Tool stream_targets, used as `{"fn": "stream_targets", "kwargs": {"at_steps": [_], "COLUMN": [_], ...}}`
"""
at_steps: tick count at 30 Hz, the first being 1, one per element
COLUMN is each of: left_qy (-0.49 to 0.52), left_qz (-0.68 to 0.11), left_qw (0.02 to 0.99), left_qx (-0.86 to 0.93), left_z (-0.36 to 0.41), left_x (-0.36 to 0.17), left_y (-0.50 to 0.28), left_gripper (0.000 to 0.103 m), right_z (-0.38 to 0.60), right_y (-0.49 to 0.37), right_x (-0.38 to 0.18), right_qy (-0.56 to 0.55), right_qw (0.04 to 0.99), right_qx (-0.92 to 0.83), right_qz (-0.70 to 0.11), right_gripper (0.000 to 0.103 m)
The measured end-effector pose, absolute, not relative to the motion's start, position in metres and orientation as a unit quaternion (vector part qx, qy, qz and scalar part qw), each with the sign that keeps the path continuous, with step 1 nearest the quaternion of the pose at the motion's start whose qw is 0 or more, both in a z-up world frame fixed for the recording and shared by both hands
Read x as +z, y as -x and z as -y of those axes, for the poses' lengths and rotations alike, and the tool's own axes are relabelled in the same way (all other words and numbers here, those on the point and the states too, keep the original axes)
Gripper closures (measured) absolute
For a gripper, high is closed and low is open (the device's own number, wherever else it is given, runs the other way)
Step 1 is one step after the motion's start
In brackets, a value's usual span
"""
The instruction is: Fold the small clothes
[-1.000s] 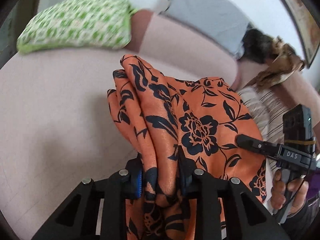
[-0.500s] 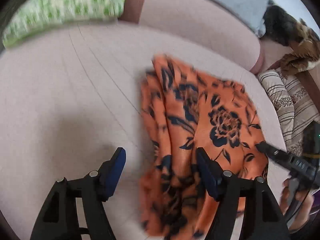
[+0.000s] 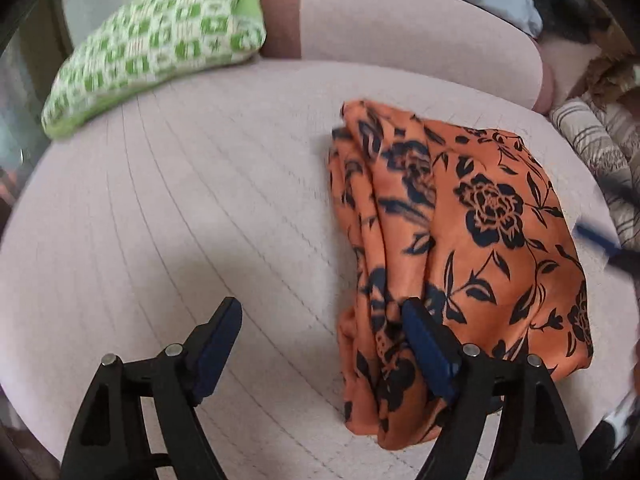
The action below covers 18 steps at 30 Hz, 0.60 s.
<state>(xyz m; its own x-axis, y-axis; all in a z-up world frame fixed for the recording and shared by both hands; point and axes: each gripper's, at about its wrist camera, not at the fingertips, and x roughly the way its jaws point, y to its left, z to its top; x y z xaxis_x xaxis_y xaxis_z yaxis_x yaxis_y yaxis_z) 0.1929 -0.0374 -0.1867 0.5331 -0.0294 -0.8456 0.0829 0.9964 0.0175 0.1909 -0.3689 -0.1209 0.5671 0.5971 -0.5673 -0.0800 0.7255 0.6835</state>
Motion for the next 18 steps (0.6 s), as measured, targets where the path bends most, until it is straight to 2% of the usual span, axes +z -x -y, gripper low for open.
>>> {"fn": "stream_targets", "kwargs": {"at_steps": [4, 7, 8, 9, 14, 18], "left_qy": [-0.016, -0.015, -0.018, -0.025, -0.039, -0.036], "left_qz": [-0.486, -0.487, -0.487, -0.488, -0.481, -0.479], "left_qw": [0.873, 0.873, 0.873, 0.872, 0.875, 0.877], "left_qx": [-0.031, -0.031, -0.031, -0.03, -0.027, -0.017], "left_z": [0.034, 0.035, 0.036, 0.037, 0.041, 0.041], "left_x": [-0.191, -0.197, -0.197, -0.199, -0.196, -0.189], "left_y": [-0.2, -0.2, -0.201, -0.202, -0.199, -0.186], "left_gripper": [0.02, 0.019, 0.019, 0.019, 0.019, 0.019], "right_z": [0.362, 0.361, 0.366, 0.369, 0.352, 0.348], "right_y": [-0.224, -0.271, -0.274, -0.272, -0.227, -0.177], "right_x": [-0.102, -0.162, -0.184, -0.185, -0.131, -0.132], "right_qy": [-0.27, -0.301, -0.334, -0.343, -0.292, -0.271], "right_qw": [0.858, 0.81, 0.792, 0.801, 0.839, 0.848], "right_qx": [0.191, 0.171, 0.162, 0.161, 0.175, 0.188], "right_qz": [-0.393, -0.473, -0.486, -0.463, -0.425, -0.414], "right_gripper": [0.015, 0.012, 0.012, 0.012, 0.012, 0.011]}}
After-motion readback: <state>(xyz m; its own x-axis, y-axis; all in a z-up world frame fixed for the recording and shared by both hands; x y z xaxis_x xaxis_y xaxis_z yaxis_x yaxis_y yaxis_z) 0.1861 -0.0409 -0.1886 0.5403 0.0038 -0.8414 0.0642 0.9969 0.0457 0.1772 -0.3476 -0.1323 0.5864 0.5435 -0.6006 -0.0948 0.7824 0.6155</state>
